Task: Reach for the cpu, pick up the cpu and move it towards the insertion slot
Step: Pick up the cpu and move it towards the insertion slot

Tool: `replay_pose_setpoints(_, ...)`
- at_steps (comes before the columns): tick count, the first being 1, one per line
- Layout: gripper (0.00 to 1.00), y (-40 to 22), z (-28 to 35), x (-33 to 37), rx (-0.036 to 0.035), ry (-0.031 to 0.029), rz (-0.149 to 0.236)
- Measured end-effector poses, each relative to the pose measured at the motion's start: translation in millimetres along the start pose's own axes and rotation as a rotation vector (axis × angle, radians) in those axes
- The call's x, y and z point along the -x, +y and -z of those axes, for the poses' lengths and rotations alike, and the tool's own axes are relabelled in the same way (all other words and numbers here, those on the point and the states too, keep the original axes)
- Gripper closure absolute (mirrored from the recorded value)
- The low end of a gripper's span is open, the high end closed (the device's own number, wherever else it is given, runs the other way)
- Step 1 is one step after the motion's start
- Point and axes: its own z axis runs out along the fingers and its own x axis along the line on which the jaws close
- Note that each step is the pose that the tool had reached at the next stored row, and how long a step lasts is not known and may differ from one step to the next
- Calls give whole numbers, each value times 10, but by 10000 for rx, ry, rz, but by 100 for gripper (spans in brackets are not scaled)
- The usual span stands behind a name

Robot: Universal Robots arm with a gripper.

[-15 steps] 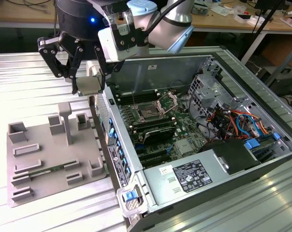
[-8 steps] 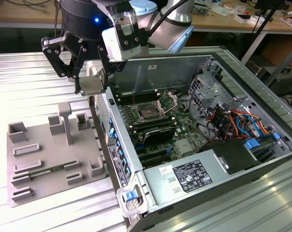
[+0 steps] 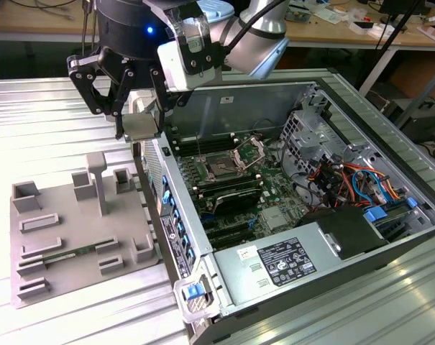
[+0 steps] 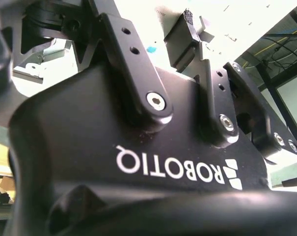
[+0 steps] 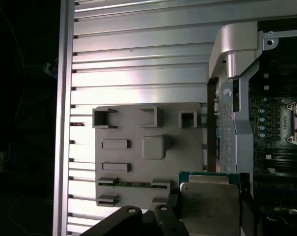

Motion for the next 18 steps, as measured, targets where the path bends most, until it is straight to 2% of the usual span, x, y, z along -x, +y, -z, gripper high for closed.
replay_pose_setpoints(14, 45, -2, 0, 117, 0, 0, 0)
replay_pose_setpoints(18, 45, -3, 0, 171, 0, 0, 0)
